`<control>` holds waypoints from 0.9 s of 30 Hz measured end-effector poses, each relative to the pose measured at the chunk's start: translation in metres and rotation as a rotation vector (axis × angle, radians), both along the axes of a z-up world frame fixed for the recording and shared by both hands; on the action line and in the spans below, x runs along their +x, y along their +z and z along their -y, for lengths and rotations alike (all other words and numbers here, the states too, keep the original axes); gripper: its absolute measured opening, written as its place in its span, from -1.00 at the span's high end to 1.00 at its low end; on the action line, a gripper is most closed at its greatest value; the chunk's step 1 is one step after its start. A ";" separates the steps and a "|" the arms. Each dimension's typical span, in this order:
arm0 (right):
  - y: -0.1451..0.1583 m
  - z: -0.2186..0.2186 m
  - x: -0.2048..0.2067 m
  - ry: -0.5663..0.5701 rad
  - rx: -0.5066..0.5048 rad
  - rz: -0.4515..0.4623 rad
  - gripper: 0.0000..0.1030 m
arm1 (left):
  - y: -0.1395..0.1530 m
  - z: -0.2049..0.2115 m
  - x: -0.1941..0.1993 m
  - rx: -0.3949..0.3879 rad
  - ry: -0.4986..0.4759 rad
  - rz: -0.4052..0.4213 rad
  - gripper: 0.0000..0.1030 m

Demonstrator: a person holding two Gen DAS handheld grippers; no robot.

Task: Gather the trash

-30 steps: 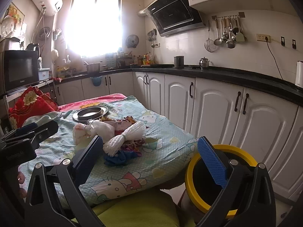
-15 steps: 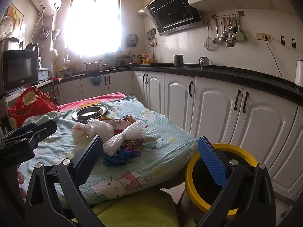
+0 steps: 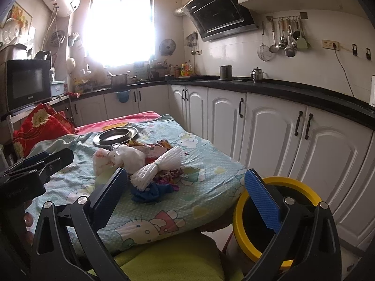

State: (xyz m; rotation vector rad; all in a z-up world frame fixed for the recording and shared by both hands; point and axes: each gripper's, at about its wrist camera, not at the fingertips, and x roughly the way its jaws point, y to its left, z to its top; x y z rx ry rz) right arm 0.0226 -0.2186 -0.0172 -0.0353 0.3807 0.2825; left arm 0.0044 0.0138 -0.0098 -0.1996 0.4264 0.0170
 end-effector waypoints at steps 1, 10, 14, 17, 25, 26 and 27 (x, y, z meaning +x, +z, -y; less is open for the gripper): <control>0.000 -0.002 0.001 0.009 -0.004 -0.004 -0.88 | 0.000 -0.003 0.001 -0.008 0.003 -0.002 -0.79; 0.001 -0.027 0.017 0.107 -0.050 -0.041 -0.88 | -0.004 -0.033 0.008 -0.042 0.059 -0.006 -0.79; 0.000 -0.041 0.029 0.147 -0.087 -0.038 -0.88 | -0.004 -0.048 0.018 -0.055 0.085 -0.014 -0.79; 0.001 -0.051 0.042 0.166 -0.101 -0.035 -0.88 | -0.003 -0.057 0.028 -0.058 0.100 -0.027 -0.79; 0.005 -0.060 0.081 0.165 -0.103 -0.045 -0.88 | -0.008 -0.086 0.065 -0.111 0.114 -0.093 -0.79; 0.005 -0.060 0.086 0.159 -0.099 -0.050 -0.88 | -0.009 -0.088 0.071 -0.116 0.113 -0.105 -0.79; 0.004 -0.059 0.090 0.155 -0.096 -0.054 -0.88 | -0.012 -0.090 0.078 -0.125 0.111 -0.127 -0.79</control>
